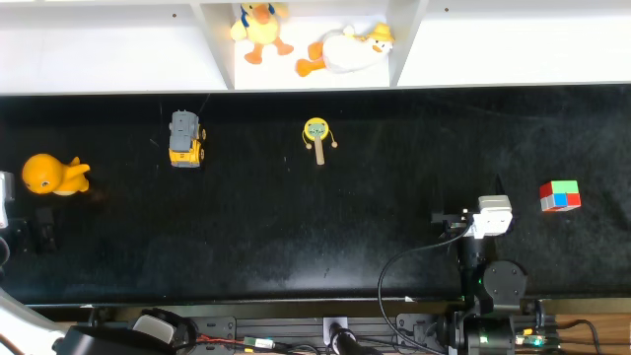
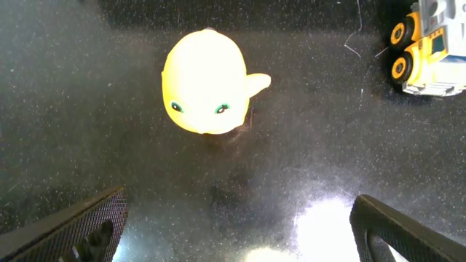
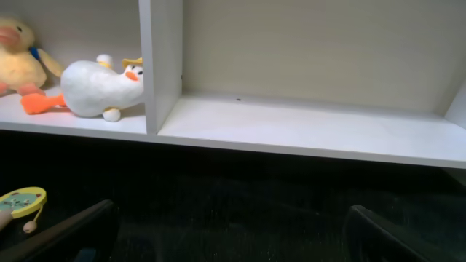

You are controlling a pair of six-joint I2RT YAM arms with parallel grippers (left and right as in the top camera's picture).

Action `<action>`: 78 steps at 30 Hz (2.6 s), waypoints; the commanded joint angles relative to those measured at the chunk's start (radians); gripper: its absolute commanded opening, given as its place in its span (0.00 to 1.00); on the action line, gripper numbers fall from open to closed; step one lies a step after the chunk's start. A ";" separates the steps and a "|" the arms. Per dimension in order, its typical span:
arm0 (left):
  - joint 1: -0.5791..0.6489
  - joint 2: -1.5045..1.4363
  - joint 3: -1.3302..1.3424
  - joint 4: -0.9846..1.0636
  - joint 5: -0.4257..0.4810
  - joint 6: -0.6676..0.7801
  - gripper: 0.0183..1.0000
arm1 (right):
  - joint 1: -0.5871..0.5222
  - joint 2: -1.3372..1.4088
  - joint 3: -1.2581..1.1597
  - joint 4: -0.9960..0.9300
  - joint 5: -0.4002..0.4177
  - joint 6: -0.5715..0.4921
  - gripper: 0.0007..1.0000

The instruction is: Store Toys

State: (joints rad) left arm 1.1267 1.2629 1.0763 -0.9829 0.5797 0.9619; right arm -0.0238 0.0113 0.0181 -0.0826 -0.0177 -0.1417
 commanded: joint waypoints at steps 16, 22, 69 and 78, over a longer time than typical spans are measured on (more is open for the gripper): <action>-0.096 0.206 0.022 0.253 -0.012 -0.152 1.00 | 0.006 -0.007 -0.013 0.005 0.011 0.008 0.99; -0.101 0.226 0.022 0.281 -0.028 -0.168 1.00 | 0.006 -0.007 -0.013 0.005 0.011 0.008 1.00; -0.204 0.059 0.022 0.337 0.006 -0.425 0.02 | 0.006 -0.007 -0.013 0.005 0.011 0.008 1.00; -0.343 0.060 0.022 0.509 -0.045 -0.608 0.02 | 0.006 -0.007 -0.013 0.005 0.011 0.008 0.99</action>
State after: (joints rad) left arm 0.8322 1.3315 1.0763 -0.5274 0.5526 0.4713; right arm -0.0235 0.0109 0.0181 -0.0822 -0.0177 -0.1417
